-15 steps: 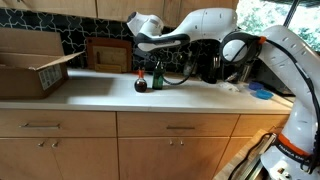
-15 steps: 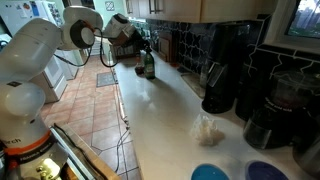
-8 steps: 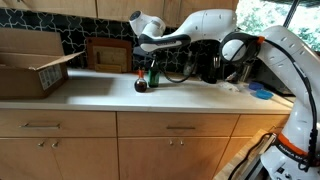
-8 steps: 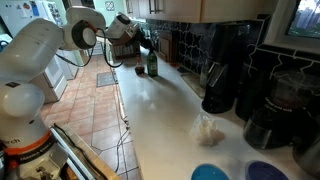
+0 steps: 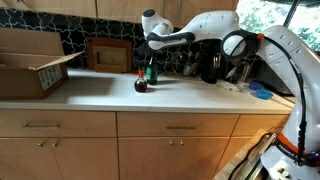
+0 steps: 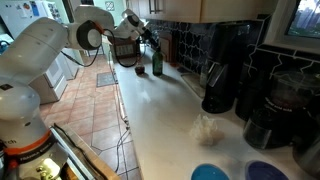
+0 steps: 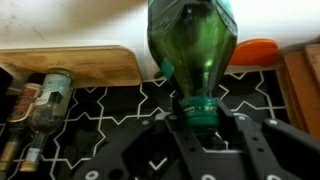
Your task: Put the green bottle on the wooden board
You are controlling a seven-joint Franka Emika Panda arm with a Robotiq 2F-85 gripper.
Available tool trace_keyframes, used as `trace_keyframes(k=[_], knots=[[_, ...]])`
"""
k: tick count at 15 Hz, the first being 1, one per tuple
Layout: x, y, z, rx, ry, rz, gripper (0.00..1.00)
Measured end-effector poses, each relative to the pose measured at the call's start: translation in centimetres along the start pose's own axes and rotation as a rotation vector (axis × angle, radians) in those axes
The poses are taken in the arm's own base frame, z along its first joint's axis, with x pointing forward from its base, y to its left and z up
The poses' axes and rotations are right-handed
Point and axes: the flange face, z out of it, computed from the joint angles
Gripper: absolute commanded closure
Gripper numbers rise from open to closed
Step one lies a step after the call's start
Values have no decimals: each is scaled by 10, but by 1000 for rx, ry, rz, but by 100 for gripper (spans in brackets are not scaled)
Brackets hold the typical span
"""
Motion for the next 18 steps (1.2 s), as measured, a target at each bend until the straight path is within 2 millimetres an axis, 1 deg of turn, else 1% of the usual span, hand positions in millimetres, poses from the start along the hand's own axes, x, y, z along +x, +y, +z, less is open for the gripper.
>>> trace_keyframes(k=[4,8,11,14,18], knots=[[24,19,10,121,-93,-139,89],[36,38,13,265,-171,-263,89],[38,54,8,374,-232,-363,89],[36,74,0,468,-299,-479,89],[40,111,1,573,-350,-569,89]])
